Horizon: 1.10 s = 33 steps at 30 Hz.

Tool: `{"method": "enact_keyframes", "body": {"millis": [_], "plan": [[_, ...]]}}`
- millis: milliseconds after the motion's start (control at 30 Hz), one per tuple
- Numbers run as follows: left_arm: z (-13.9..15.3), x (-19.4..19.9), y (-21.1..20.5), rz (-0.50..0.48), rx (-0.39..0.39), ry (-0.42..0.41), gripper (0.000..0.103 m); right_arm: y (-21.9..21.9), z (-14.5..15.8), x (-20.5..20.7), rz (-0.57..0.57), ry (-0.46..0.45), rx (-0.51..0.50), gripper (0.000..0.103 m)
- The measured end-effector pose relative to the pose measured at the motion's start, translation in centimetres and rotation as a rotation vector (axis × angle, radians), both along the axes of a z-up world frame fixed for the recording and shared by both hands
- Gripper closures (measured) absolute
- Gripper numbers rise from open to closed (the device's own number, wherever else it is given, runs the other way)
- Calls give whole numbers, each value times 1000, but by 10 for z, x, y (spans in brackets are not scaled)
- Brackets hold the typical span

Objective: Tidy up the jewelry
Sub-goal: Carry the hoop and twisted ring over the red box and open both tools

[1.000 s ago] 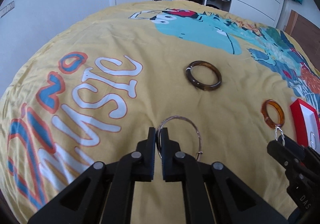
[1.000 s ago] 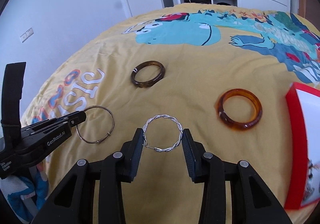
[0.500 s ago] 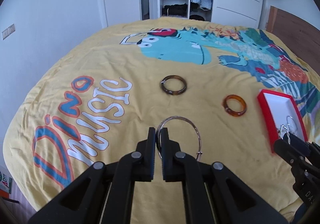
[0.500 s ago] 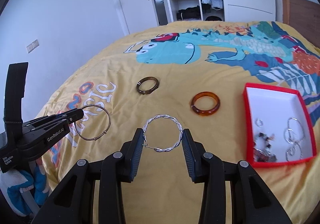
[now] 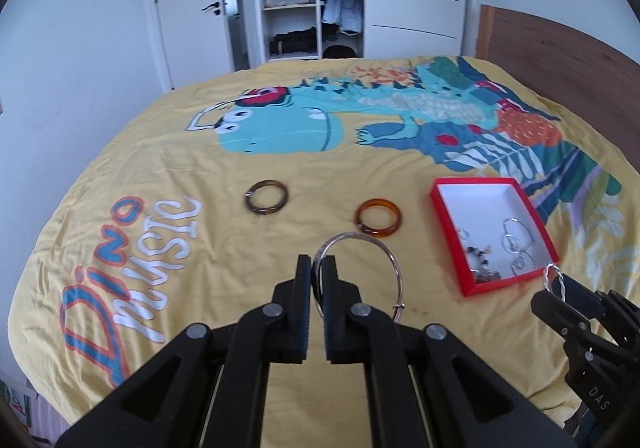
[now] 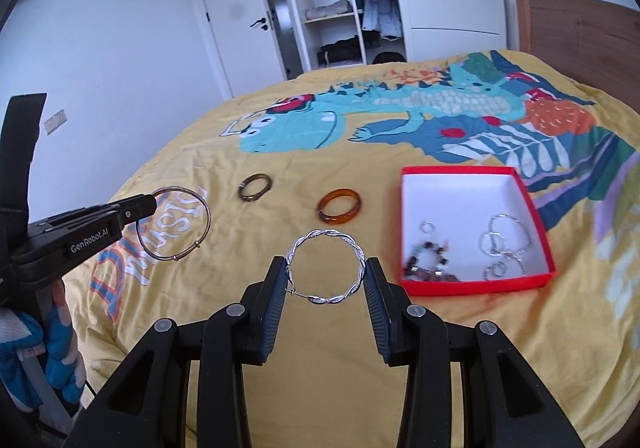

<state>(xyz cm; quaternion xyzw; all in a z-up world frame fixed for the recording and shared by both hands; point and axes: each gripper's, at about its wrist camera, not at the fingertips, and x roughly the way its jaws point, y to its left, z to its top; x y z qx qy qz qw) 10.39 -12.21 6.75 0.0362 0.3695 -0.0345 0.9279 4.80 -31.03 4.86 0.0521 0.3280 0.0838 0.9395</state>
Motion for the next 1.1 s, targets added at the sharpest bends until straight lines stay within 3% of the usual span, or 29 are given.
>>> {"method": "enact_keyframes", "body": {"millis": [267, 667, 900, 1100], "plan": [[-16, 35, -73, -126, 15, 42, 99, -70, -14, 30, -97, 38, -21, 64], [-63, 128, -184, -277, 44, 83, 98, -143, -48, 145, -92, 121, -85, 64], [-108, 177, -224, -297, 90, 134, 98, -171, -83, 204, -74, 197, -120, 64], [-139, 198, -231, -281, 106, 181, 98, -169, -97, 235, -28, 226, -172, 64]]}}
